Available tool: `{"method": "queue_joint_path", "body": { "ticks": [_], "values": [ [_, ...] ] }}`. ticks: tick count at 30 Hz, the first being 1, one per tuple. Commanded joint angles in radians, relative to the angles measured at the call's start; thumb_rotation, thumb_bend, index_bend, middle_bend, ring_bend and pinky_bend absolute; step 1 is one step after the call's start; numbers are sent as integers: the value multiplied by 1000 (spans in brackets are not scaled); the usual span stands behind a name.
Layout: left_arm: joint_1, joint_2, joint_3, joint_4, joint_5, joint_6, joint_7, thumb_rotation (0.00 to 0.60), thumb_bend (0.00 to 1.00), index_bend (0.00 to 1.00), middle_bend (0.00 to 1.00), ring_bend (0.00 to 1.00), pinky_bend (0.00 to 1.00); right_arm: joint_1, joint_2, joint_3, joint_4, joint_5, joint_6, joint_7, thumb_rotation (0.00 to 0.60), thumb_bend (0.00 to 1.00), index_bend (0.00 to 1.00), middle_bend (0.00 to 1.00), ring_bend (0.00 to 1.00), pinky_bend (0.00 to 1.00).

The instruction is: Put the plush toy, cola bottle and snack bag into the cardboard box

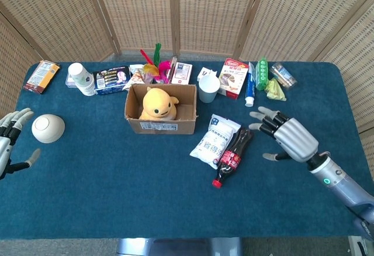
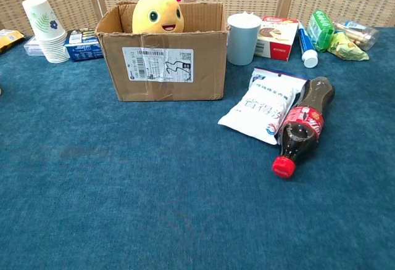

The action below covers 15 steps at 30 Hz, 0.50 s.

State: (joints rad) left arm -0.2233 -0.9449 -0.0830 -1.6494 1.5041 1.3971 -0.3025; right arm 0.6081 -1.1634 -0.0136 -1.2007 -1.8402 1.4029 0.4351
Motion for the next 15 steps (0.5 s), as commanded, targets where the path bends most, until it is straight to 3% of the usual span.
{"method": "queue_joint_path", "body": {
  "ticks": [1, 8, 15],
  "values": [
    [0, 0, 1, -1, 1, -1, 0, 600, 420, 0, 0, 0, 88, 13, -40, -41, 78, -48, -37, -18, 600, 191, 261, 171, 104, 266],
    [-2, 0, 1, -3, 1, -6, 6, 600, 419, 0, 0, 0, 88, 83, -113, -72, 148, -109, -149, -139, 600, 255, 246, 166, 104, 279],
    [-2, 0, 2, 0, 0, -9, 1, 600, 421, 0, 0, 0, 90, 137, -181, -72, 136, -97, -284, -271, 600, 289, 210, 139, 87, 284]
  ]
}}
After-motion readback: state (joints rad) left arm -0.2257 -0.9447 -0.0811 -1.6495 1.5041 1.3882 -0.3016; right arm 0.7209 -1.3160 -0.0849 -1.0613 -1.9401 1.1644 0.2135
